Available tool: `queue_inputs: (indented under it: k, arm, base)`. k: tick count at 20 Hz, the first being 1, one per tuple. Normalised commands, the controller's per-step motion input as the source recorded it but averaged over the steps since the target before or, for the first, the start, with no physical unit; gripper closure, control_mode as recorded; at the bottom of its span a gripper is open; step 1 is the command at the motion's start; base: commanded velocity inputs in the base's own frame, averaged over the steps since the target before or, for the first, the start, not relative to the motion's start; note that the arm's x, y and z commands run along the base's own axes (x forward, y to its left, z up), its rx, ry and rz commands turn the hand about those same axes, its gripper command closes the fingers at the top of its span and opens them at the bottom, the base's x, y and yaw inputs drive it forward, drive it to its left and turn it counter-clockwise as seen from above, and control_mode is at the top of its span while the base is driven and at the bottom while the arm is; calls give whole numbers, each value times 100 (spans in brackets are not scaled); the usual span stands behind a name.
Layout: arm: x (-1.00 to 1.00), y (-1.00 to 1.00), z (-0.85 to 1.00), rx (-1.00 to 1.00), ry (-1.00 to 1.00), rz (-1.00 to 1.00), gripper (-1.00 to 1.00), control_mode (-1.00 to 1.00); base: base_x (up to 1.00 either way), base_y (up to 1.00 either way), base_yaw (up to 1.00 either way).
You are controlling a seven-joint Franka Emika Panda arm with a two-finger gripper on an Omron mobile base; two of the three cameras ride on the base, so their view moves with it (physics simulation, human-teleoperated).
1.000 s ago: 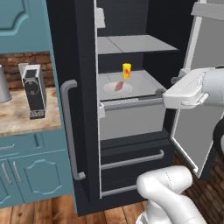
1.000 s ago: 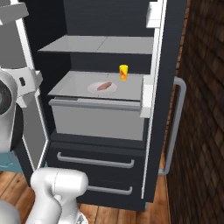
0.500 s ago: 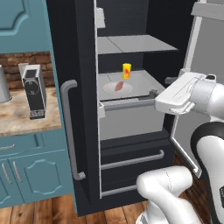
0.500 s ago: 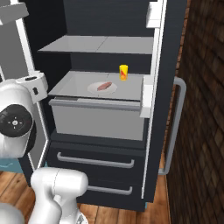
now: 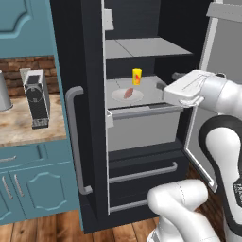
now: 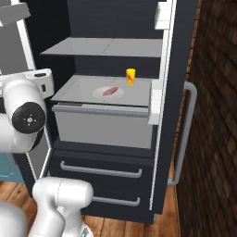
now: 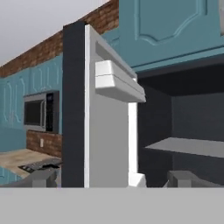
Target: Retrieve the steak from the fridge and place it on the saucepan with marinade on the stove.
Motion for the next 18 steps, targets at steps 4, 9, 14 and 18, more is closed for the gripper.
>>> queue_inputs:
  k: [4,9,14,18]
  arm:
    - [63,2,13,0,11,0,-100,-100]
    - [89,1,0,0,12,0,-100,-100]
    - [60,7,0,0,9,4,-100,-100]
    - [11,32,-2,0,-1,8,-100,-100]
  base:
    - [0,0,0]
    - [0,0,0]
    - [0,0,0]
    - [0,0,0]
